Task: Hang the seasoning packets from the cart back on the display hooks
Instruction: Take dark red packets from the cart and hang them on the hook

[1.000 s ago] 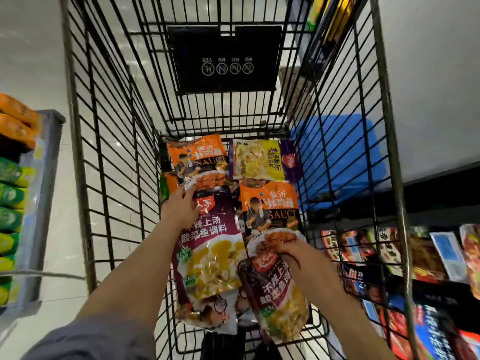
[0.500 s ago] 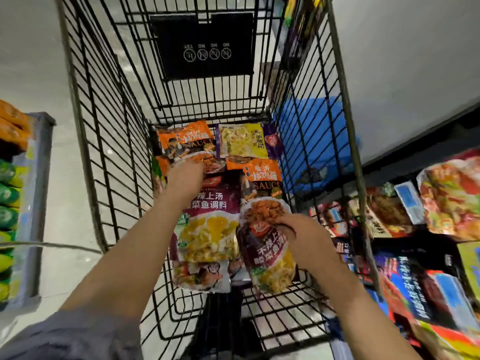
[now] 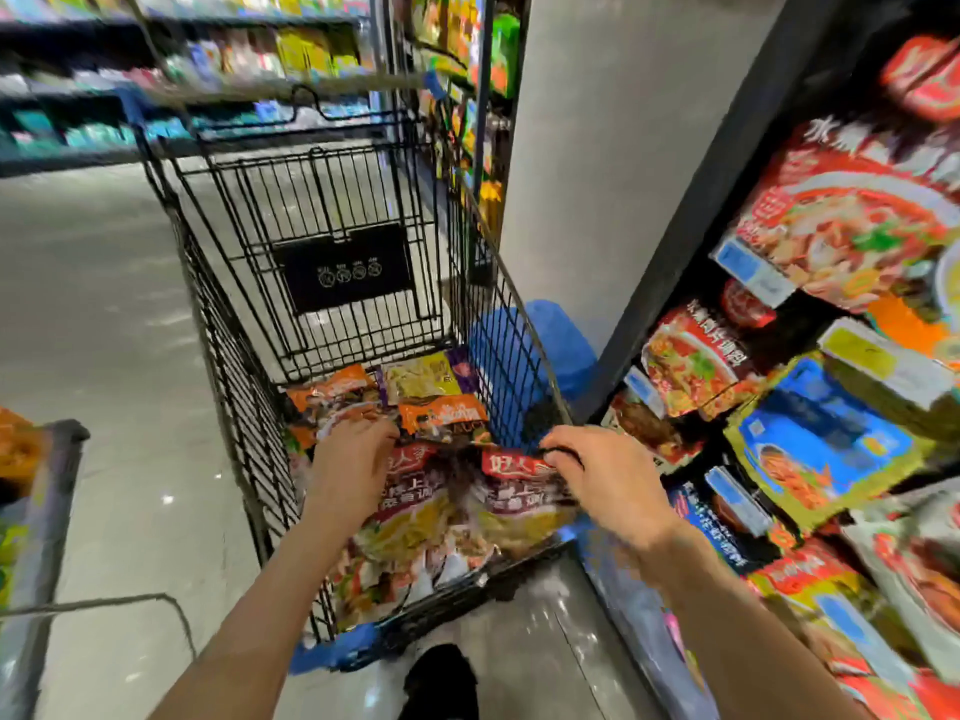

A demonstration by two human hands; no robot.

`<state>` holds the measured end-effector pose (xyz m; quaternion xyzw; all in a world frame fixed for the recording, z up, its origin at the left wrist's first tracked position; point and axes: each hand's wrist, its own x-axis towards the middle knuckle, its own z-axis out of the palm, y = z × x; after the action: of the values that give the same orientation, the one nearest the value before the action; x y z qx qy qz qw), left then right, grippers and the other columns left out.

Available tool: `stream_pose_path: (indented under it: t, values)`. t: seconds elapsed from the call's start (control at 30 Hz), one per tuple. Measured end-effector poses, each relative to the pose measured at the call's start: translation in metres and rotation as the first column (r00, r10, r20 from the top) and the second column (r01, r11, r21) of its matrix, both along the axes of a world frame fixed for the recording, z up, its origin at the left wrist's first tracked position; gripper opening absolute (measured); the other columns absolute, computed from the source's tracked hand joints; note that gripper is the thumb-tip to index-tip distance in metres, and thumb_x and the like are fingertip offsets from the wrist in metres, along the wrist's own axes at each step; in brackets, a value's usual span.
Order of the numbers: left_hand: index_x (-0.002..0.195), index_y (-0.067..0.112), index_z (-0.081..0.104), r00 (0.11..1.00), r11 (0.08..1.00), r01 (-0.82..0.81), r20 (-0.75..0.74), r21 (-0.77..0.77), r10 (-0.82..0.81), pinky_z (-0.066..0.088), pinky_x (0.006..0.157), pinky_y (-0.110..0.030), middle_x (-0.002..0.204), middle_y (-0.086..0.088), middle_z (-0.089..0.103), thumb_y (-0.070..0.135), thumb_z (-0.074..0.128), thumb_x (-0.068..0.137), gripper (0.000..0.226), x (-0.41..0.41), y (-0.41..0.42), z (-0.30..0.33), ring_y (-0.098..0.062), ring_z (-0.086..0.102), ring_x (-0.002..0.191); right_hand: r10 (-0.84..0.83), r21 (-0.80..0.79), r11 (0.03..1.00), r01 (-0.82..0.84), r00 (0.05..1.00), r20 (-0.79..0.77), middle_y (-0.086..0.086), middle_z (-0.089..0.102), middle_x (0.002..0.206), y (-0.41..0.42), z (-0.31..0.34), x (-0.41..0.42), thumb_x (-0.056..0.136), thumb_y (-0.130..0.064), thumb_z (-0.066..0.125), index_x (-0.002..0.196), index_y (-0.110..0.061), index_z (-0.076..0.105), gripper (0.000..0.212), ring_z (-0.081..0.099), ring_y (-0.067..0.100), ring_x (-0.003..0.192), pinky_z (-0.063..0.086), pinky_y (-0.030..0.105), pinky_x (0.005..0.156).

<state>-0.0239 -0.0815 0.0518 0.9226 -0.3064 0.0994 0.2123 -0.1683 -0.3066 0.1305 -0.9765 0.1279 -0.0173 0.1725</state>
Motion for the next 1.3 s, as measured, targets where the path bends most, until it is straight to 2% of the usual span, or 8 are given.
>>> stream_pose_path:
  t: [0.13,0.23,0.5,0.63,0.77,0.93,1.17,1.3]
  values:
    - [0.087,0.013,0.070,0.984,0.992,0.043,0.175,-0.118,-0.022,0.044,0.066,-0.038,0.074,-0.003,0.068,0.001,0.066,0.079,0.016,-0.021,-0.023,0.074,-0.027,0.062,0.070,-0.088,0.002,0.996,0.089,0.976,0.198,-0.008,0.069,0.108,-0.015,0.065,-0.024,0.092,-0.029,0.055,0.105,-0.025,0.068,0.019,0.061,0.016,0.102,0.044,0.031,0.081]
    - [0.097,0.022,0.069,0.963,0.984,0.046,0.269,-0.172,0.001,0.038,0.081,-0.045,0.088,0.003,0.069,0.007,0.068,0.078,0.024,-0.027,-0.050,0.133,-0.023,0.061,0.086,-0.133,-0.038,0.987,0.155,0.931,0.340,-0.006,0.070,0.107,-0.027,0.116,-0.042,0.089,-0.030,0.058,0.102,-0.026,0.069,0.017,0.061,0.020,0.103,0.046,0.034,0.085]
    - [0.093,0.017,0.071,0.869,0.861,0.324,0.483,-0.392,-0.107,0.023,0.077,-0.037,0.091,-0.005,0.071,-0.004,0.074,0.062,0.037,-0.037,-0.129,0.264,-0.032,0.060,0.088,-0.167,-0.213,0.853,0.476,0.637,0.753,0.004,0.074,0.092,-0.056,0.267,-0.108,0.078,-0.031,0.056,0.094,-0.020,0.072,0.025,0.068,0.028,0.088,0.053,0.039,0.072]
    - [0.100,0.021,0.065,0.836,0.744,0.467,0.512,-0.478,-0.195,0.039,0.084,-0.053,0.096,-0.006,0.069,0.016,0.051,0.066,0.037,-0.041,-0.174,0.307,-0.031,0.056,0.093,-0.110,-0.344,0.713,0.611,0.582,0.806,0.007,0.074,0.088,-0.070,0.328,-0.143,0.077,-0.029,0.058,0.091,-0.017,0.072,0.023,0.068,0.032,0.082,0.052,0.040,0.068]
    - [0.099,0.023,0.067,0.805,0.678,0.522,0.563,-0.518,-0.189,0.028,0.080,-0.041,0.097,-0.002,0.070,0.017,0.053,0.065,0.036,-0.050,-0.209,0.344,-0.029,0.058,0.092,-0.077,-0.434,0.608,0.665,0.593,0.801,0.007,0.073,0.091,-0.086,0.365,-0.165,0.079,-0.030,0.056,0.096,-0.018,0.068,0.024,0.067,0.031,0.086,0.049,0.045,0.077]
    - [0.098,0.020,0.067,0.760,0.616,0.591,0.615,-0.521,-0.210,0.035,0.076,-0.043,0.093,-0.002,0.069,0.016,0.054,0.066,0.035,-0.044,-0.232,0.374,-0.029,0.057,0.089,-0.064,-0.497,0.442,0.747,0.579,0.813,0.012,0.071,0.079,-0.104,0.395,-0.168,0.080,-0.018,0.067,0.099,-0.018,0.063,0.019,0.063,0.037,0.074,0.041,0.040,0.072]
    - [0.095,0.023,0.068,0.681,0.613,0.640,0.711,-0.463,-0.175,0.027,0.076,-0.036,0.091,0.003,0.069,0.024,0.041,0.070,0.037,-0.015,-0.247,0.401,-0.026,0.060,0.087,-0.142,-0.459,0.414,0.786,0.553,0.821,0.005,0.071,0.095,-0.124,0.439,-0.120,0.086,-0.027,0.062,0.105,-0.028,0.064,0.020,0.062,0.032,0.091,0.042,0.035,0.068]
    - [0.095,0.026,0.068,0.663,0.621,0.651,0.725,-0.436,-0.186,0.030,0.075,-0.036,0.091,0.005,0.069,0.022,0.047,0.070,0.033,0.015,-0.257,0.415,-0.023,0.058,0.088,-0.239,-0.272,0.570,0.775,0.473,0.848,0.000,0.069,0.105,-0.153,0.469,-0.067,0.080,-0.029,0.069,0.098,-0.030,0.070,0.018,0.061,0.024,0.098,0.047,0.034,0.076]
